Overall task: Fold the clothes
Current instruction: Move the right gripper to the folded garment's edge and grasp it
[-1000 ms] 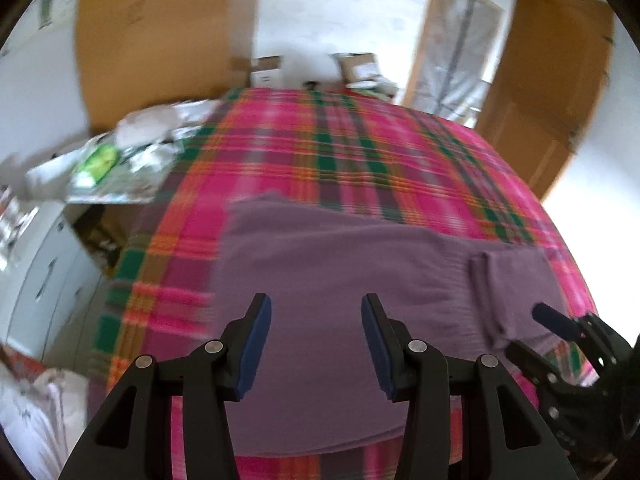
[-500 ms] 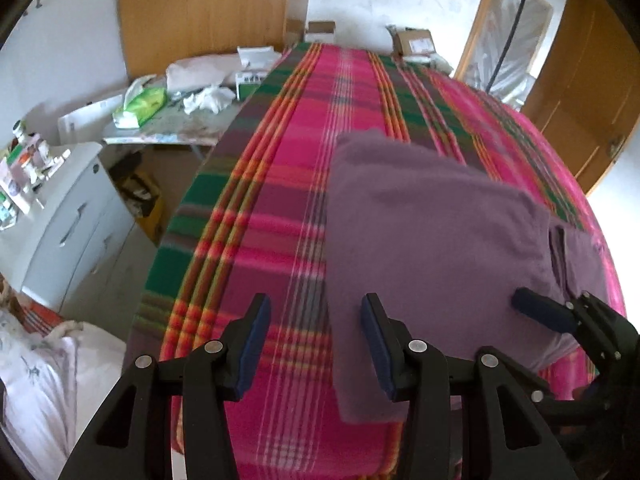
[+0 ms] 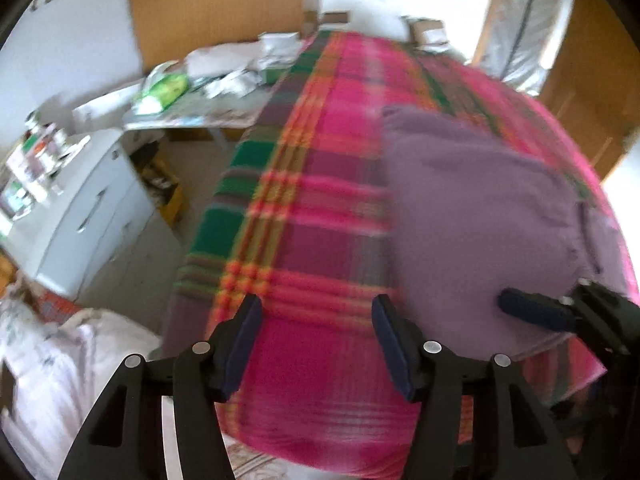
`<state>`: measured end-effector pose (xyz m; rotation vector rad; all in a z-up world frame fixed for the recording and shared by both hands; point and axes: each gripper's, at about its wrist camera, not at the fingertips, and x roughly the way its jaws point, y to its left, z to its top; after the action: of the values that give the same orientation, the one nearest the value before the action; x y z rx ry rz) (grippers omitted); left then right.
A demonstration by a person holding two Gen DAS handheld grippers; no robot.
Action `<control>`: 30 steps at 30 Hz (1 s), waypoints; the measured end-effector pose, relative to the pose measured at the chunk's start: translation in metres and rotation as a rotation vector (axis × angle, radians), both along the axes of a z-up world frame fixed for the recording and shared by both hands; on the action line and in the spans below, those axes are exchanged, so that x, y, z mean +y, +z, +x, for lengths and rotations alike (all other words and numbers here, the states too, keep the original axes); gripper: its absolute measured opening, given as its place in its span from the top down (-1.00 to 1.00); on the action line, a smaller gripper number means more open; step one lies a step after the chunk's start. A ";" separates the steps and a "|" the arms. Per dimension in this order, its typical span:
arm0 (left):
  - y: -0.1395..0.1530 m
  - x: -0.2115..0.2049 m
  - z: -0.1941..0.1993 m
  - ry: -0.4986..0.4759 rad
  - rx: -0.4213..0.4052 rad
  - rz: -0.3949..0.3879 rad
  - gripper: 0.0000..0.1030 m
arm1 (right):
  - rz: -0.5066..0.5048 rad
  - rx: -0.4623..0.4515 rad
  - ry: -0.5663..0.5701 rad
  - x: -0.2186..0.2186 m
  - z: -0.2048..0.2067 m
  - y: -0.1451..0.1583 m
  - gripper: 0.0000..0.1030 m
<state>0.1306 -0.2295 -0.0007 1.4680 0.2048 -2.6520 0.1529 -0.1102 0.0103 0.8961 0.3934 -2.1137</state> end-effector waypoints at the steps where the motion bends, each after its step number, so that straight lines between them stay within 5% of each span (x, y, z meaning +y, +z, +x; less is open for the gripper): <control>1: 0.001 -0.004 0.003 -0.005 0.008 0.041 -0.12 | 0.000 0.006 0.004 -0.002 0.001 0.000 -0.04; 3: 0.003 -0.010 0.005 -0.019 0.022 0.141 -0.12 | 0.000 0.019 0.012 -0.006 0.002 0.000 -0.04; 11: 0.008 -0.033 -0.015 0.014 0.043 0.341 -0.13 | 0.031 0.066 0.017 -0.017 0.003 -0.004 -0.04; 20: 0.003 -0.028 -0.052 -0.045 -0.017 0.499 -0.13 | 0.028 0.097 0.044 -0.017 0.013 0.002 -0.04; 30: 0.000 -0.023 -0.079 -0.055 -0.049 0.517 -0.16 | 0.115 0.163 -0.023 -0.034 0.005 -0.013 -0.09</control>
<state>0.0515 -0.2530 -0.0007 1.6827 0.9161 -2.7277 0.1574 -0.1443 -0.0024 0.7985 0.5958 -2.2105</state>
